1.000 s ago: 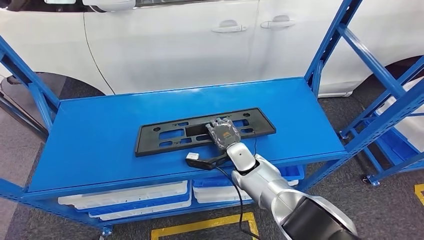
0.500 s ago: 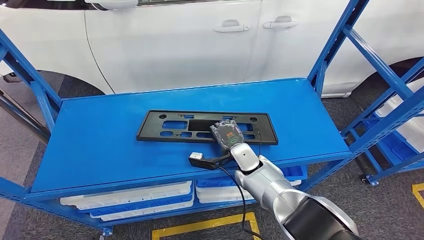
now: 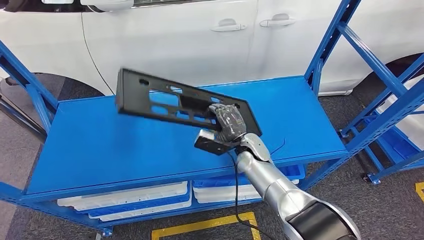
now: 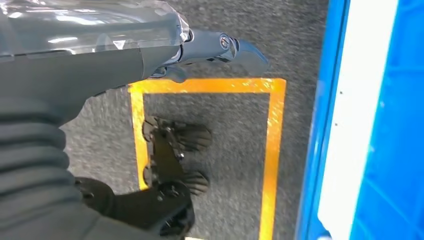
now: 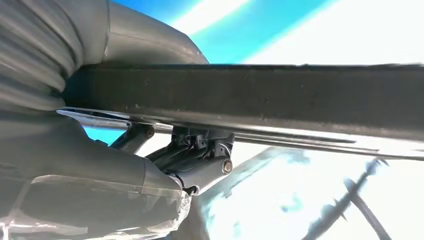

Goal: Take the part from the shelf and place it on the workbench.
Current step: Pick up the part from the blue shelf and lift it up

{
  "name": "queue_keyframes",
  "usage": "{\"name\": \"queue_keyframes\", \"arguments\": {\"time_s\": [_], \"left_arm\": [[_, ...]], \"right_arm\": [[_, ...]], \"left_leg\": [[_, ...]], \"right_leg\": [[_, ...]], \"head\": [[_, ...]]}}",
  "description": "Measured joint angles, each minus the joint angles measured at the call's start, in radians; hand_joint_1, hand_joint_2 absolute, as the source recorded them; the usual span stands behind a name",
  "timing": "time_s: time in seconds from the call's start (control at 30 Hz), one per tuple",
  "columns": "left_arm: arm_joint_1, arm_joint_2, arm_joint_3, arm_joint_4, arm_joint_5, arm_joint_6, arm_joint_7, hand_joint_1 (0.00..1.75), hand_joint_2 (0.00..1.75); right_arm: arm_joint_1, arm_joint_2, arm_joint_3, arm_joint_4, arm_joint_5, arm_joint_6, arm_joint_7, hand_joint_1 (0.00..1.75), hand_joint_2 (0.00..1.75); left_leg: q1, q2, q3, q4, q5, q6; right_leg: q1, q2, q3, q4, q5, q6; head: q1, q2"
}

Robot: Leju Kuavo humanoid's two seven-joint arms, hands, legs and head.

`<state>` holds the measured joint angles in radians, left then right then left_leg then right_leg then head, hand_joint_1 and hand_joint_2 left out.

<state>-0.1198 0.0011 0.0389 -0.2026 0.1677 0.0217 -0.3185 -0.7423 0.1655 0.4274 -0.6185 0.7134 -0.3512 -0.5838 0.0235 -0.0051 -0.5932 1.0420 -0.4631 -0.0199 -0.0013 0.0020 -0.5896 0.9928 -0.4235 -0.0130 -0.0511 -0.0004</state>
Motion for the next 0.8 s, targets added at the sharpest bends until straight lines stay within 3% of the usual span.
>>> {"name": "queue_keyframes", "arguments": {"time_s": [0.1,0.13,0.17,0.2,0.3,0.37,0.47,0.5,0.57,0.63,0.67,0.7,0.73,0.8], "left_arm": [[0.004,0.004,0.01,0.0,-0.001,-0.005,0.003,0.0,1.75],[0.006,0.006,0.015,0.0,0.0,-0.007,0.005,0.0,1.75],[0.009,0.008,0.019,0.0,0.0,-0.009,0.006,0.0,1.75],[0.011,0.01,0.023,0.0,0.0,-0.01,0.007,0.0,1.75],[0.013,0.015,0.031,0.0,0.0,-0.015,0.007,0.0,1.75],[0.013,0.017,0.039,0.0,0.0,-0.017,0.011,0.0,1.75],[0.019,0.017,0.047,0.0,0.0,-0.009,0.026,0.0,1.75],[0.02,0.017,0.048,0.0,-0.001,-0.006,0.037,0.0,1.75],[0.025,0.017,0.051,0.0,-0.003,0.002,0.064,0.0,1.75],[0.034,0.019,0.056,0.0,-0.002,0.012,0.096,0.0,1.75],[0.041,0.02,0.06,0.0,0.0,0.019,0.113,0.0,1.75],[0.047,0.021,0.064,0.0,0.003,0.027,0.132,0.0,1.75],[0.053,0.021,0.068,0.001,0.006,0.034,0.151,0.0,1.75],[0.06,0.021,0.074,0.001,0.009,0.048,0.184,0.0,1.75]], "right_arm": [[0.109,-0.014,-0.049,-0.311,-0.367,0.218,-0.09,1.75,1.75],[0.143,-0.025,-0.054,-0.418,-0.461,0.279,-0.101,1.75,1.75],[0.174,-0.037,-0.058,-0.524,-0.537,0.332,-0.108,1.75,1.75],[0.199,-0.048,-0.063,-0.623,-0.596,0.377,-0.112,1.75,1.75],[0.263,-0.072,-0.081,-0.878,-0.713,0.5,-0.115,1.75,1.75],[0.306,-0.077,-0.097,-1.032,-0.789,0.631,-0.116,1.75,1.75],[0.365,-0.073,-0.111,-1.185,-0.853,0.802,-0.12,1.75,1.75],[0.382,-0.07,-0.112,-1.218,-0.861,0.843,-0.119,1.75,1.75],[0.414,-0.064,-0.113,-1.264,-0.867,0.913,-0.118,1.75,1.75],[0.447,-0.06,-0.112,-1.291,-0.865,0.961,-0.118,1.75,1.75],[0.463,-0.06,-0.112,-1.3,-0.863,0.973,-0.118,1.75,1.75],[0.477,-0.059,-0.112,-1.308,-0.861,0.982,-0.117,1.75,1.75],[0.488,-0.059,-0.112,-1.315,-0.86,0.988,-0.117,1.75,1.75],[0.505,-0.058,-0.111,-1.332,-0.857,0.995,-0.115,1.75,1.75]], "left_leg": [[0.001,0.001,-0.077,0.171,-0.094,-0.009],[0.001,0.001,-0.104,0.227,-0.113,-0.011],[0.002,0.001,-0.117,0.252,-0.113,-0.013],[0.002,0.001,-0.112,0.241,-0.094,-0.014],[0.003,0.001,-0.031,0.068,-0.001,-0.011],[0.0,-0.001,-0.003,0.004,0.011,-0.001],[0.0,-0.002,0.001,-0.004,0.008,0.019],[0.001,-0.001,0.003,-0.007,0.01,0.025],[0.003,0.0,0.004,-0.011,0.016,0.034],[0.001,0.001,0.0,-0.011,0.018,0.037],[0.0,0.001,-0.002,-0.011,0.019,0.038],[0.0,0.001,-0.004,-0.01,0.02,0.038],[-0.001,0.001,-0.005,-0.01,0.022,0.038],[-0.003,-0.001,-0.006,-0.01,0.025,0.035]], "right_leg": [[0.001,-0.006,0.006,-0.006,0.0,-0.012],[0.001,-0.007,0.005,-0.005,-0.002,-0.012],[0.001,-0.008,0.004,-0.002,-0.005,-0.012],[0.0,-0.008,0.005,0.001,-0.008,-0.011],[0.0,-0.005,0.005,0.02,-0.024,0.001],[0.004,-0.002,-0.002,0.033,-0.031,0.011],[0.003,0.0,-0.004,0.037,-0.036,0.024],[0.001,0.0,-0.009,0.052,-0.05,0.029],[-0.003,0.0,-0.045,0.139,-0.108,0.038],[-0.006,-0.001,-0.103,0.271,-0.17,0.044],[-0.007,-0.001,-0.119,0.31,-0.18,0.045],[-0.007,-0.001,-0.116,0.31,-0.171,0.045],[-0.007,-0.001,-0.092,0.271,-0.145,0.042],[-0.004,0.0,-0.012,0.126,-0.086,0.03]], "head": [[0.0,0.0],[0.0,0.0],[0.0,0.0],[0.0,0.0],[0.0,0.0],[0.0,0.0],[0.0,0.0],[0.0,0.0],[0.0,0.0],[0.0,0.0],[0.0,0.0],[0.0,0.0],[0.0,0.0],[0.0,0.0]]}}
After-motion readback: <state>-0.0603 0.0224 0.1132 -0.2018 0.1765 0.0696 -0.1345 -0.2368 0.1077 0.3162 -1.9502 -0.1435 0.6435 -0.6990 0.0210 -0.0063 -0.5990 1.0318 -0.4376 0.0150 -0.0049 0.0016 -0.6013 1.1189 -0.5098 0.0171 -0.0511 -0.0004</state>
